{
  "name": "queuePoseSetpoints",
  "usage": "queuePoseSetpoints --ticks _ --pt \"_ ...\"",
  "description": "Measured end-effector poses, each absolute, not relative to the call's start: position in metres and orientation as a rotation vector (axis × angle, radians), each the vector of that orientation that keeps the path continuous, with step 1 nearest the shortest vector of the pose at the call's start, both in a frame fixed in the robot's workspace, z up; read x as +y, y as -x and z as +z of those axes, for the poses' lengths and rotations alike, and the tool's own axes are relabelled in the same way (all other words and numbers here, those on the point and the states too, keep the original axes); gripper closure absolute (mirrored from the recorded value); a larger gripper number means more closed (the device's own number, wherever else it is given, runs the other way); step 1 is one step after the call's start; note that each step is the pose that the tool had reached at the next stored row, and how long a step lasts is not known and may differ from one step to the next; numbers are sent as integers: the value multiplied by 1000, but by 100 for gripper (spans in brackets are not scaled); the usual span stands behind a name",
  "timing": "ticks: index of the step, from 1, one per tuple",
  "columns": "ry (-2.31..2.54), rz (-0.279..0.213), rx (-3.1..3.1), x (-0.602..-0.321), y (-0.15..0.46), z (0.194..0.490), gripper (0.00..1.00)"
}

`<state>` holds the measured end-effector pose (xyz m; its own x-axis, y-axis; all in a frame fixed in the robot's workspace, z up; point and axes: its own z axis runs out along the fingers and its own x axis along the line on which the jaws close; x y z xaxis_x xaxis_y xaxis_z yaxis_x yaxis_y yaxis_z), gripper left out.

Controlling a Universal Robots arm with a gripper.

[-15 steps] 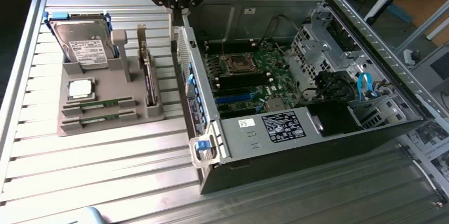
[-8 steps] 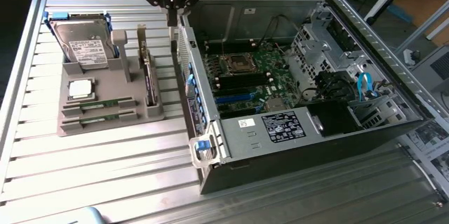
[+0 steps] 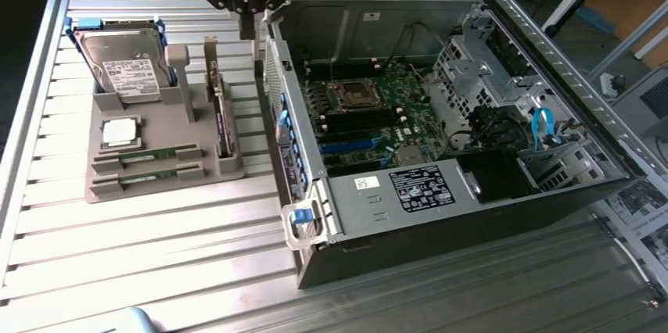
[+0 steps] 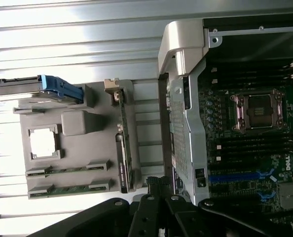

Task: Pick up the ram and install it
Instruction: 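Reach for the ram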

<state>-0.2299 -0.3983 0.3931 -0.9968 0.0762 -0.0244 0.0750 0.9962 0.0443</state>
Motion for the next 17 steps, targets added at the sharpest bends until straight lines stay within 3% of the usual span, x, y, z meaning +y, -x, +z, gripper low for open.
queuePoseSetpoints --ticks 17 --pt "-118 68 3112 -398 250 393 89"
